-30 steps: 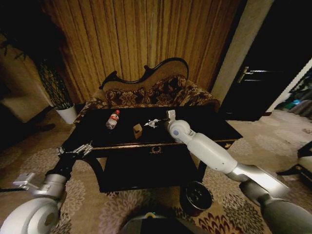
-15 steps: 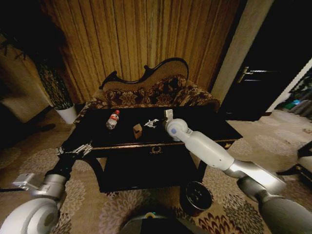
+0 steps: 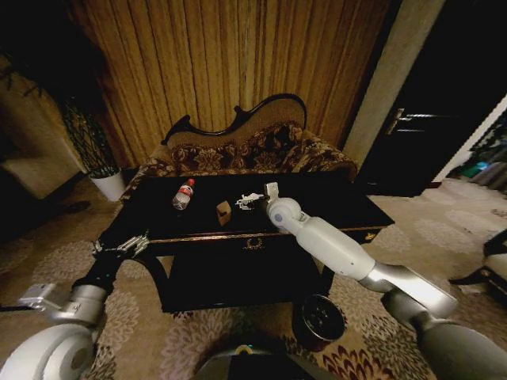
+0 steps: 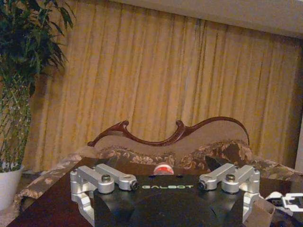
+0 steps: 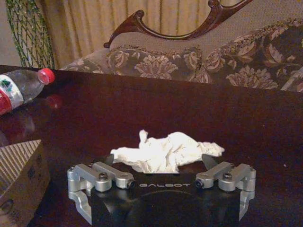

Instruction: Move to the front of the table and place the trash on the table into the trash bin.

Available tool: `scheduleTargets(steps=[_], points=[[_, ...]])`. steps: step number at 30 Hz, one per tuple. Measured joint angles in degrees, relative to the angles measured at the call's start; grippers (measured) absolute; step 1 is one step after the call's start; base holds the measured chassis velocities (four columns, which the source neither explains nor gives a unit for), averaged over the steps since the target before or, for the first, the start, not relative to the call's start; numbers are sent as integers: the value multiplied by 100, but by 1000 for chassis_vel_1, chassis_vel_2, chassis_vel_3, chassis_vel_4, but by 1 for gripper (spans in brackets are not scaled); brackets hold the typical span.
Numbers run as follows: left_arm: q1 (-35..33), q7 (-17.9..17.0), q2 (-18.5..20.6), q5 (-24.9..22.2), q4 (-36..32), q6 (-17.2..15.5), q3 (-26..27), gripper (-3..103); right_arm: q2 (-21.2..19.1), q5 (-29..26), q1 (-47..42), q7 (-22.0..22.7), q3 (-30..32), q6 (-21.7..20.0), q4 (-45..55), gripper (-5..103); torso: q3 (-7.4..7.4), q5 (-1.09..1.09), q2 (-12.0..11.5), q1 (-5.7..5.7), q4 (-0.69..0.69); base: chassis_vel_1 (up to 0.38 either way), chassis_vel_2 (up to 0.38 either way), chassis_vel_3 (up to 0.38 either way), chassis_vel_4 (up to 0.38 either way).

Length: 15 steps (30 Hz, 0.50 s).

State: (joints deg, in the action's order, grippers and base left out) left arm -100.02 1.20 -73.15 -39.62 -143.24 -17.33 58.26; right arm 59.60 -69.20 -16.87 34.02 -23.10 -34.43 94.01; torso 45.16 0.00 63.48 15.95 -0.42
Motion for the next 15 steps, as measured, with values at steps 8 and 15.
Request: scheduleTargets(steps=[8, 15], points=[[-14, 22, -3, -12, 0, 3, 32, 100, -13, 100, -61, -1, -14, 95, 14, 77, 0, 0, 0, 0, 1, 0, 0, 0, 0], [12, 56, -31, -9, 0, 4, 12, 100, -30, 99, -63, -4, -35, 109, 35, 54, 0, 0, 0, 0, 1, 0, 0, 0, 0]])
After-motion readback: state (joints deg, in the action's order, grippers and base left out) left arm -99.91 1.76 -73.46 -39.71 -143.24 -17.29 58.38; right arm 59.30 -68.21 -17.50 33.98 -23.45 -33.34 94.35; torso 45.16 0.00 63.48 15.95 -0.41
